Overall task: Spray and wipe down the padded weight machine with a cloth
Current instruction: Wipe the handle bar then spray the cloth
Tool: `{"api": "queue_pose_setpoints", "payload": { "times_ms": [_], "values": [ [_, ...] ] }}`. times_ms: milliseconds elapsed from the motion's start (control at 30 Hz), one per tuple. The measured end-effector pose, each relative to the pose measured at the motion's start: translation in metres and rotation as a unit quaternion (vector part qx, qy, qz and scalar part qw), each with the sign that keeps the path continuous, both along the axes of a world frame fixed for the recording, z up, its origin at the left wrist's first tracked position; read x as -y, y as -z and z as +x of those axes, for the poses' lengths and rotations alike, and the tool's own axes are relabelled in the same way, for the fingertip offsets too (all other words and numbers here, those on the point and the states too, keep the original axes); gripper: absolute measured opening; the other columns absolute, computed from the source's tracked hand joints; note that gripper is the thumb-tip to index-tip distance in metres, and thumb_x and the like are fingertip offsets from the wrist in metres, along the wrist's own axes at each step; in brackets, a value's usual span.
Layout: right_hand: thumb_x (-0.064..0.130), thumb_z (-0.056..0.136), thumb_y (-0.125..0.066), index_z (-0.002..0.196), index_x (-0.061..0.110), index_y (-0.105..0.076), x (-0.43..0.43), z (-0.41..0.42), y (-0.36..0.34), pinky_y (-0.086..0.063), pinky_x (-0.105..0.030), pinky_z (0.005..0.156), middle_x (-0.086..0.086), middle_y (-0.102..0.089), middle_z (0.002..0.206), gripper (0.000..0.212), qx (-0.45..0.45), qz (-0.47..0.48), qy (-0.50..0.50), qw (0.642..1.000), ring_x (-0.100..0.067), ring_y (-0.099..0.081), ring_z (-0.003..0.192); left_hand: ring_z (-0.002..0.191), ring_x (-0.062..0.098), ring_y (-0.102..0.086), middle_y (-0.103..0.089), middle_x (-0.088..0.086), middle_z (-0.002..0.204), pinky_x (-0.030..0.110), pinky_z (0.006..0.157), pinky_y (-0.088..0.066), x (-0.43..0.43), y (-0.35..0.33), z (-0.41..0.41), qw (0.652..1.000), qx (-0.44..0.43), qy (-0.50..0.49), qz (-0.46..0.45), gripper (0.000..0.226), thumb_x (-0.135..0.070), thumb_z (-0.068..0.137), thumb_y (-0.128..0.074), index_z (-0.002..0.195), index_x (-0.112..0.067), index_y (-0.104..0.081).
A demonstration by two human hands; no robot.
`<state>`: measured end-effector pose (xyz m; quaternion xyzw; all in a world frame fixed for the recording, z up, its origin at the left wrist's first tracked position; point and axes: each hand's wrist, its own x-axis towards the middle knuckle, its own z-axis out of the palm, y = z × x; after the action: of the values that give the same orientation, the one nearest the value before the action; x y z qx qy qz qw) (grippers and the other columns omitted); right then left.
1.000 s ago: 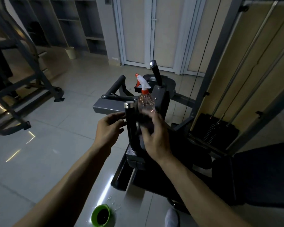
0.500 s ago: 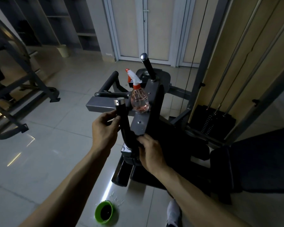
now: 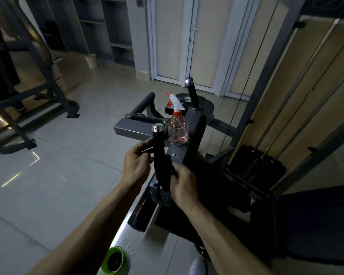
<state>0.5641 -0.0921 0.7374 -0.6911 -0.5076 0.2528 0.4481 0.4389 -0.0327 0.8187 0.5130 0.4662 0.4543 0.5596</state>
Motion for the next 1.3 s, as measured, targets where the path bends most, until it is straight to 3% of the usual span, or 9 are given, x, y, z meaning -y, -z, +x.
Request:
{"api": "queue_pose_setpoints", "payload": {
  "times_ms": [167,333,467,633,733,800,933,1067,1300],
  "values": [
    [0.004,0.093,-0.066,0.123,0.031,-0.07,0.02,0.012,-0.009,-0.055,-0.031,0.1,0.011,-0.062,0.114,0.04,0.078,-0.02,0.002,0.997,-0.011,-0.064,0.11,0.119,0.009,-0.063,-0.063,-0.004,0.138,0.034,0.1,-0.056,0.011,0.011,-0.011,0.998,-0.051,-0.008,0.034,0.052,0.01,0.097,-0.047,0.14,-0.017,-0.06],
    [0.007,0.09,-0.075,0.114,0.025,-0.065,0.013,-0.008,-0.08,-0.063,-0.035,0.079,0.002,-0.073,0.11,0.032,-0.212,0.088,0.031,0.973,-0.016,-0.074,0.099,0.12,0.011,-0.065,-0.068,-0.008,0.131,0.045,0.1,-0.056,0.035,0.011,-0.026,0.99,0.02,-0.046,0.135,0.03,-0.024,0.104,-0.056,0.132,-0.032,-0.065],
    [0.023,0.093,-0.053,0.121,0.008,-0.071,0.009,-0.025,-0.108,-0.055,-0.036,0.078,-0.015,-0.075,0.111,0.036,-0.418,-0.015,-0.106,0.902,-0.027,-0.071,0.099,0.129,0.02,-0.059,-0.061,-0.004,0.141,0.046,0.104,-0.051,0.037,0.016,-0.027,0.982,0.028,0.011,0.186,0.055,-0.023,0.096,-0.06,0.149,-0.032,-0.05],
    [0.01,0.103,-0.046,0.107,0.021,-0.078,-0.012,-0.005,-0.112,-0.055,-0.04,0.098,-0.001,-0.077,0.114,0.034,-0.253,0.001,0.008,0.968,-0.021,-0.071,0.111,0.087,0.045,-0.065,-0.067,0.018,0.118,0.058,0.071,-0.058,-0.008,0.022,-0.022,0.985,0.022,-0.101,0.136,0.062,-0.008,0.094,-0.054,0.143,-0.046,-0.053],
    [0.018,0.105,-0.049,0.108,0.029,-0.075,-0.021,-0.007,-0.093,-0.052,-0.039,0.1,0.002,-0.076,0.117,0.028,-0.265,-0.05,0.019,0.963,-0.022,-0.068,0.117,0.132,0.02,-0.054,-0.054,0.001,0.146,0.043,0.112,-0.046,-0.016,0.013,0.006,0.967,-0.093,-0.064,0.229,0.083,0.004,0.086,-0.061,0.153,-0.04,-0.042],
    [0.024,0.109,-0.042,0.112,0.025,-0.074,-0.019,-0.012,-0.079,-0.053,-0.038,0.097,0.001,-0.077,0.115,0.032,-0.311,-0.091,-0.005,0.946,-0.021,-0.069,0.116,0.146,0.014,-0.039,-0.038,-0.006,0.161,0.032,0.121,-0.035,-0.005,0.022,0.017,0.955,-0.13,-0.037,0.262,0.088,0.006,0.083,-0.066,0.156,-0.034,-0.038],
    [0.031,0.111,-0.032,0.136,0.022,-0.065,-0.017,-0.01,-0.072,-0.048,-0.048,0.111,-0.006,-0.071,0.13,0.041,-0.338,-0.096,-0.045,0.935,-0.023,-0.066,0.124,0.146,0.02,-0.041,-0.028,-0.003,0.167,0.039,0.115,-0.044,0.009,0.062,0.014,0.913,-0.16,-0.059,0.37,0.061,-0.015,0.096,-0.061,0.154,-0.026,-0.045],
    [0.038,0.112,-0.026,0.138,0.023,-0.064,-0.014,-0.007,-0.067,-0.042,-0.054,0.113,-0.008,-0.072,0.129,0.049,-0.331,-0.115,-0.049,0.935,-0.027,-0.065,0.125,0.138,0.027,-0.052,-0.031,0.001,0.166,0.045,0.102,-0.055,0.014,0.088,0.012,0.904,-0.189,-0.071,0.376,0.073,-0.004,0.09,-0.073,0.153,-0.027,-0.045],
    [0.029,0.112,-0.033,0.127,0.012,-0.069,-0.008,-0.019,-0.052,-0.055,-0.033,0.097,-0.006,-0.076,0.119,0.043,-0.242,-0.117,-0.03,0.963,-0.016,-0.071,0.113,0.12,0.023,-0.065,-0.033,0.001,0.165,0.035,0.085,-0.061,0.057,0.136,-0.008,0.904,-0.221,-0.048,0.364,0.076,-0.001,0.083,-0.076,0.151,-0.021,-0.049]
  ]
}}
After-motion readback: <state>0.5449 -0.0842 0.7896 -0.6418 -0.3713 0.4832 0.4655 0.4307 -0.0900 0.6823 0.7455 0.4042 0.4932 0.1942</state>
